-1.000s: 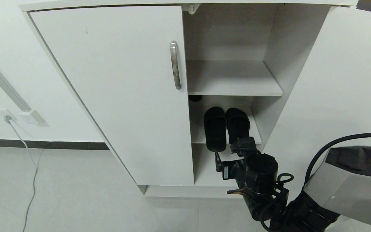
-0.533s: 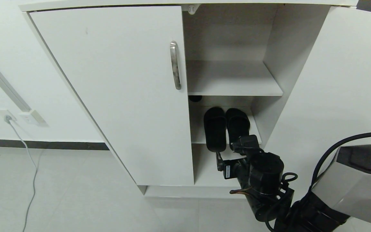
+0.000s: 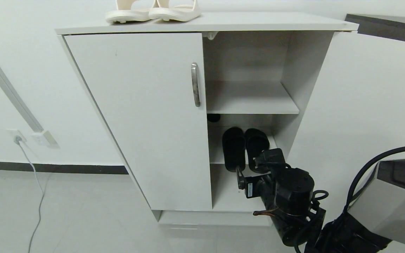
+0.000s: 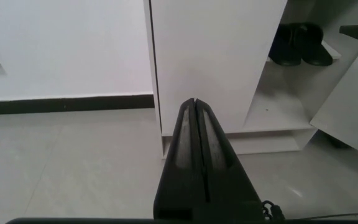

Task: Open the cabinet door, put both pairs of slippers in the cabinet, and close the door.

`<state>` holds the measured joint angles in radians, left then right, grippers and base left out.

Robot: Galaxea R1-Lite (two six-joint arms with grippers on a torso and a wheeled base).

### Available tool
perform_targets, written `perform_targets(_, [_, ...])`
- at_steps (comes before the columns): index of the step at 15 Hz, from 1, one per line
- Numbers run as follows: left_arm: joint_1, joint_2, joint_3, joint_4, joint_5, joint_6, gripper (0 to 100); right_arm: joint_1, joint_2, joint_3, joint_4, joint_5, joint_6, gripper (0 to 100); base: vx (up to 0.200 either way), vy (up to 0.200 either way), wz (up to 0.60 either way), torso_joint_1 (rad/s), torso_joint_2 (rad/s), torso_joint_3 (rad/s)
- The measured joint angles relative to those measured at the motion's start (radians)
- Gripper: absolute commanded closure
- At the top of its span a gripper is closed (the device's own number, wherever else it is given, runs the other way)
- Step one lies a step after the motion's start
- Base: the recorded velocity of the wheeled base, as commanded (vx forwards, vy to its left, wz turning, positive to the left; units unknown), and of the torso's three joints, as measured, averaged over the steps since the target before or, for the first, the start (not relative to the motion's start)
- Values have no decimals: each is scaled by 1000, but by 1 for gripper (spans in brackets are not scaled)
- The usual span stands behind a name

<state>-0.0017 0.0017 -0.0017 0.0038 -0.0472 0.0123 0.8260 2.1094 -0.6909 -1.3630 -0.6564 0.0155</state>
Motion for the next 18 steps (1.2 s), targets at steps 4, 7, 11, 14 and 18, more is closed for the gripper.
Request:
perform_targets(4, [0,0,2,0,0,0,100,-4,-2,10,-2,0,0,0,0,0,0,1,1,52])
perform_targets(7, [0,0,2,0,1,0,100,-4,-2,13,-3,1,-2,0,0,0,0,0,0,0])
perform_targets(11, [0,0,2,-1,0,0,100,-7,-2,15,-4,1,-2,0,0,100,0,0,1,2])
perform_targets(14, [0,0,2,-1,0,0,100,-10,-4,20,-3,1,-3,0,0,200,0,9,2,7])
perform_targets(18, [-1,0,1,-1,0,-1,100,-7,-42,69,-1,14,-47,0,0,200,0,2,5,4])
